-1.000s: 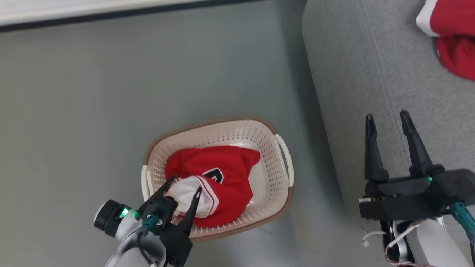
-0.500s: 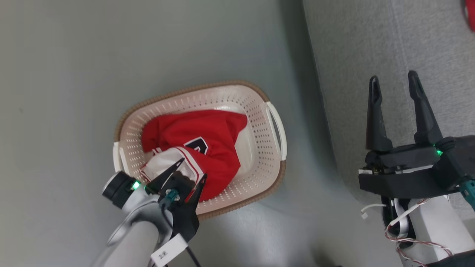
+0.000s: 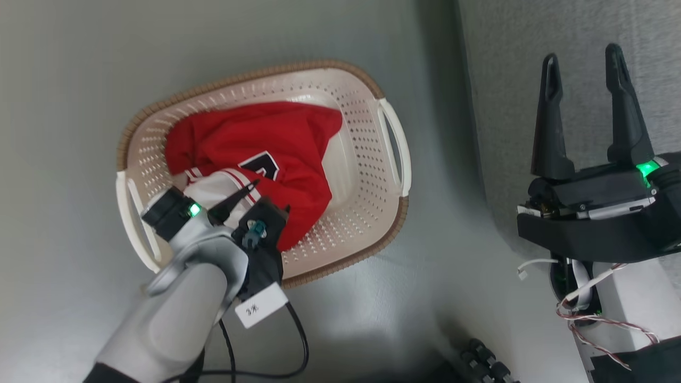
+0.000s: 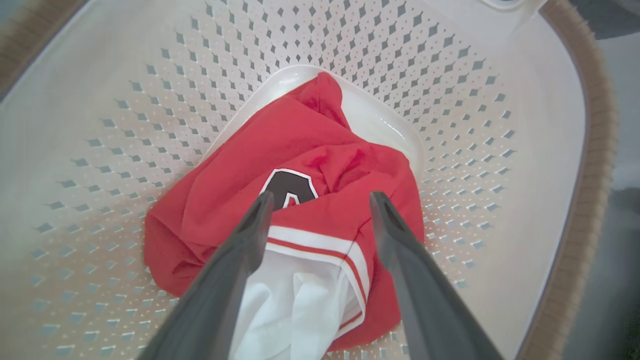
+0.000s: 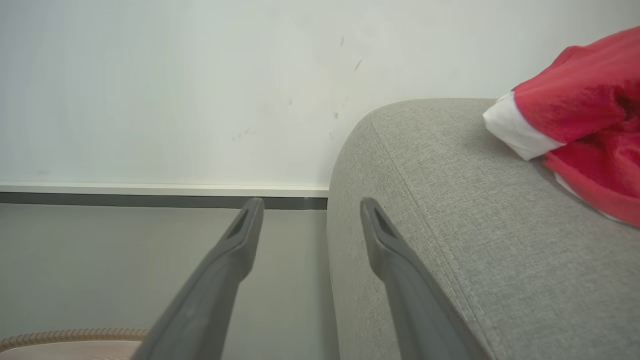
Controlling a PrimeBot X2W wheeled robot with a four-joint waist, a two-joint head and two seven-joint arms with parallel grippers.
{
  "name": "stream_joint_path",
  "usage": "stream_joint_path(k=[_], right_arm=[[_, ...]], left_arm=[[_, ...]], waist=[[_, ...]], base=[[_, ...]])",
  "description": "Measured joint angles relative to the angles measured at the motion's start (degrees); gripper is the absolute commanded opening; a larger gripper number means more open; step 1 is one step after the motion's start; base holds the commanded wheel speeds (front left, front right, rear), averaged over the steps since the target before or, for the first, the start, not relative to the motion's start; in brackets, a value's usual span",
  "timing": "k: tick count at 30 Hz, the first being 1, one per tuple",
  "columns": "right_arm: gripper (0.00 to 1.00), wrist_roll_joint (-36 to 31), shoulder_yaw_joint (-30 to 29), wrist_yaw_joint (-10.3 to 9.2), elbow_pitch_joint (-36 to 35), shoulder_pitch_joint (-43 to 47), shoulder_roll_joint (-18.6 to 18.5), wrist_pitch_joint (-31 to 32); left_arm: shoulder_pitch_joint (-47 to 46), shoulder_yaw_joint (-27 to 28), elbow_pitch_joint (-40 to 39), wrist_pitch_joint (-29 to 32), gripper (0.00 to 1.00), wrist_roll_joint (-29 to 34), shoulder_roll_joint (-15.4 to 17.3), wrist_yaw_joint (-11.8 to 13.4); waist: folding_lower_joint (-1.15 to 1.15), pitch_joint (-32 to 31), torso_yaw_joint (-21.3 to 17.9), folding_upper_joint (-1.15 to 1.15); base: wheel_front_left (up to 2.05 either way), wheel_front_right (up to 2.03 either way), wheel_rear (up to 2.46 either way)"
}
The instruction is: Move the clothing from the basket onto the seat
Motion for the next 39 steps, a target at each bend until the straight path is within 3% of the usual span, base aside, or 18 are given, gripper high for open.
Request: stream_joint_path(k=[11,29,30,32,33,39], right_arm=[[1.00,-0.6,0.0,0.08,0.7,-2.1,0.9,0.0],[1.00,-2.1,1.2,0.48,0.4,-3.3,2.4,-0.1],[1.00,-2.1,1.2,0.48,0.4,-3.3,2.4,-0.2],[1.00,-2.2,1.2,0.48,0.5,-3.3,2.6,-0.3],[1.00,-2.3,1.2,0.48,0.6,-3.3,2.7,-0.3],[1.00,-2.4,1.5,0.57,2.2,-4.1,3.3,-0.3]], left_arm=[[-4.0,-1.8,5.4,0.5,1.00,1.9,0.2,-0.1],[-9.0,-3.3,11.9,0.3,1.00,4.0,-0.2,0.1],[-9.2,-3.4,12.3,0.3,0.59,4.0,-0.3,0.1],[-9.7,-3.5,12.9,0.3,0.16,4.4,-0.4,0.6],[-10.0,-3.6,13.1,0.3,0.00,4.9,-0.5,0.6],[-10.8,-3.8,14.7,-1.0,0.00,5.4,-0.7,1.6]], waist=[[0.00,6.8,-1.3,0.00],[-0.01,9.9,-3.2,-0.01],[-0.01,10.0,-3.2,-0.01],[-0.01,10.0,-3.3,-0.01],[-0.01,10.0,-3.3,-0.01],[-0.01,9.6,-3.7,-0.01]], base=[[0.00,0.00,0.00],[0.00,0.00,0.00],[0.00,0.00,0.00],[0.00,0.00,0.00],[0.00,0.00,0.00],[0.00,0.00,0.00]])
